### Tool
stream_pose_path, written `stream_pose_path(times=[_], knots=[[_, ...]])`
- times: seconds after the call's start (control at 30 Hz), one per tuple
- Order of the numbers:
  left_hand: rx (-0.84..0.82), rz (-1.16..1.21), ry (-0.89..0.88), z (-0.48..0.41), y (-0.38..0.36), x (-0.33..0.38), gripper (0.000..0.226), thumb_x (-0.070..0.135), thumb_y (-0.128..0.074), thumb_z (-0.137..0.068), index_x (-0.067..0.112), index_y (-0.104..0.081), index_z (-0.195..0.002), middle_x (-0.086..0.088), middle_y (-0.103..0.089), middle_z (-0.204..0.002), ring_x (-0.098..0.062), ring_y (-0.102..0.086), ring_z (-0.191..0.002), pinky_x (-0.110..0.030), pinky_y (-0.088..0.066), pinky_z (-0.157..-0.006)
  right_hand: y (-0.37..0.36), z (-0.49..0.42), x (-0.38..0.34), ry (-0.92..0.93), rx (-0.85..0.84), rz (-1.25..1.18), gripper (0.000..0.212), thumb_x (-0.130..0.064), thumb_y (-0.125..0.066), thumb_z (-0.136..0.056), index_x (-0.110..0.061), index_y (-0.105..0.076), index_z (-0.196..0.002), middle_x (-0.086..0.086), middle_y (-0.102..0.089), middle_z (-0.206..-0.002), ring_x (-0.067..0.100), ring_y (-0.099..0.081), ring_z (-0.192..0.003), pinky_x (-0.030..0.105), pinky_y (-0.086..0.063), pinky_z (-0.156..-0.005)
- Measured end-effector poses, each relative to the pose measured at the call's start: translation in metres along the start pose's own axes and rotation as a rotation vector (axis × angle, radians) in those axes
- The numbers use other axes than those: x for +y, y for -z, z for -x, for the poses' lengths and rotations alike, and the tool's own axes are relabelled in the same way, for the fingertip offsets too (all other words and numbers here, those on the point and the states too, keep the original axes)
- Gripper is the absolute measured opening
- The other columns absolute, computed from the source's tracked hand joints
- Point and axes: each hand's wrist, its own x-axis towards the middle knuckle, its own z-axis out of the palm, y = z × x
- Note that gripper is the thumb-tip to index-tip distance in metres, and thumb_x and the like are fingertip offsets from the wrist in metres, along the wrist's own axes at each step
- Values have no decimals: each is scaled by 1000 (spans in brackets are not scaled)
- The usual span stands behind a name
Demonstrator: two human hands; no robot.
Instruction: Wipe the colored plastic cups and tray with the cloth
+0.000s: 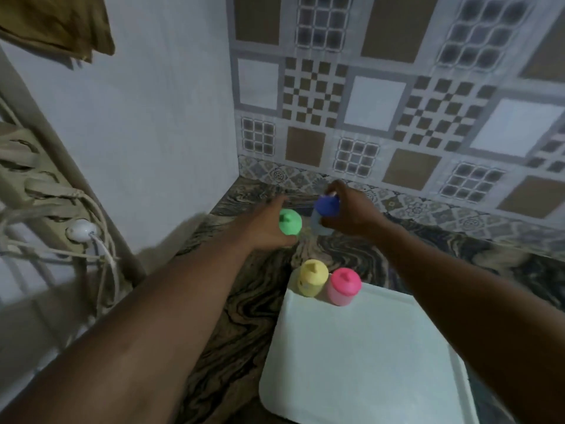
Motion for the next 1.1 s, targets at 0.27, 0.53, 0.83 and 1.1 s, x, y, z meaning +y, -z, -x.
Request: stream_pose_path(times=[0.27, 0.53, 0.83, 1.1], knots=[[-159, -79, -311, 15, -66, 152, 55, 43, -82, -66, 23, -58, -112, -4, -66, -111, -26, -61, -99, -27, -39, -72, 54, 107, 127, -260, 30, 13, 67, -30, -86, -73, -16, -51, -128, 15, -66, -116, 30, -60, -92, 34, -46, -75], [-254, -465, -281, 35, -141, 181, 58, 54, -72, -78, 26, -53, -124, -7, -60, -132, -30, -53, -123, -39, -37, -100, -4, 176, 199, -316, -111, -42, 67, -31, -85, -72, -16, -52, -128, 14, -64, -120, 32, -62, -104, 30, -44, -79], [-225, -525, -215, 18, -146, 171, 74, 58, -69, -80, 26, -42, -142, -6, -52, -144, -30, -45, -133, -44, -33, -108, -37, 169, 194, -237, -30, -65, 71, -28, -83, -72, -11, -47, -131, 18, -56, -128, 40, -58, -110, 39, -49, -85], [-179, -445, -195, 30, -121, 181, 90, 61, -72, -77, 26, -33, -150, -7, -45, -149, -32, -40, -138, -46, -34, -111, -2, 157, 168, -216, -80, -5, 80, -36, -80, -78, -10, -42, -144, 23, -50, -141, 42, -53, -125, 41, -48, -99]])
